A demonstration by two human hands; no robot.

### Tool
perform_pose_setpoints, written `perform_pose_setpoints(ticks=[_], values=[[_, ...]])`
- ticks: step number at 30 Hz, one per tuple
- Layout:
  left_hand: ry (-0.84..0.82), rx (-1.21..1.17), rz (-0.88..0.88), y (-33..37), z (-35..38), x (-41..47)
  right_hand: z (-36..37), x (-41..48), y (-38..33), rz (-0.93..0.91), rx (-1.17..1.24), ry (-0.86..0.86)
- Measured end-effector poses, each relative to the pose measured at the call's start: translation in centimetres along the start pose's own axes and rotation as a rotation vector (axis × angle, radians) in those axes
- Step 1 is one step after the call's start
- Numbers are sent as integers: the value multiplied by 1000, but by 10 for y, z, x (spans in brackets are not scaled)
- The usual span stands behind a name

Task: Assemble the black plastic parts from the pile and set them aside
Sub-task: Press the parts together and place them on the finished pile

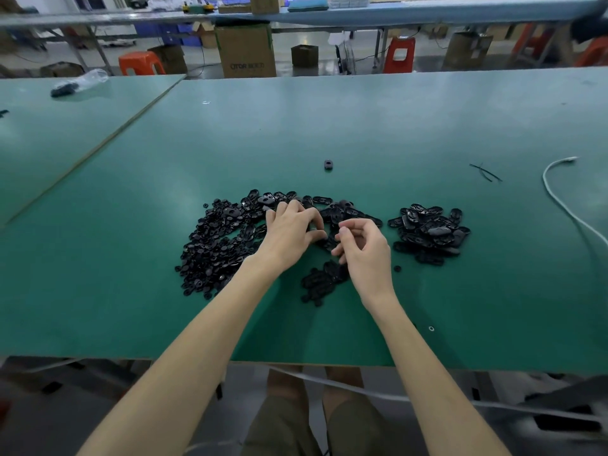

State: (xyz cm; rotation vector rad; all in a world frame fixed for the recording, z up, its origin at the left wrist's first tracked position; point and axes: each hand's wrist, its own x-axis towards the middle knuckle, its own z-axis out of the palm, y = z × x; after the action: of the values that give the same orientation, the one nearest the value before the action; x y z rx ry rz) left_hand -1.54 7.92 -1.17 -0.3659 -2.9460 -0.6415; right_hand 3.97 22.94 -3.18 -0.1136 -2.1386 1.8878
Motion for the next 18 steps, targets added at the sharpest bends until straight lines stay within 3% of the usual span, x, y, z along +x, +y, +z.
perform_pose_setpoints(ticks=[4,7,9,12,18], values=[[-38,11,19,-4,0,-3,0,0,1,-3,-8,-4],[34,-1,17,-6,0,-6,0,0,2,-5,-4,-8],[90,-143,6,-6,-2,-8,0,0,2,-7,4,-14],[57,-539,-45,-2,-13,-13,-1,1,4,-17,13,-29],[-23,-762,18,-3,-24,-25,-1,0,4,-44,4,-108]])
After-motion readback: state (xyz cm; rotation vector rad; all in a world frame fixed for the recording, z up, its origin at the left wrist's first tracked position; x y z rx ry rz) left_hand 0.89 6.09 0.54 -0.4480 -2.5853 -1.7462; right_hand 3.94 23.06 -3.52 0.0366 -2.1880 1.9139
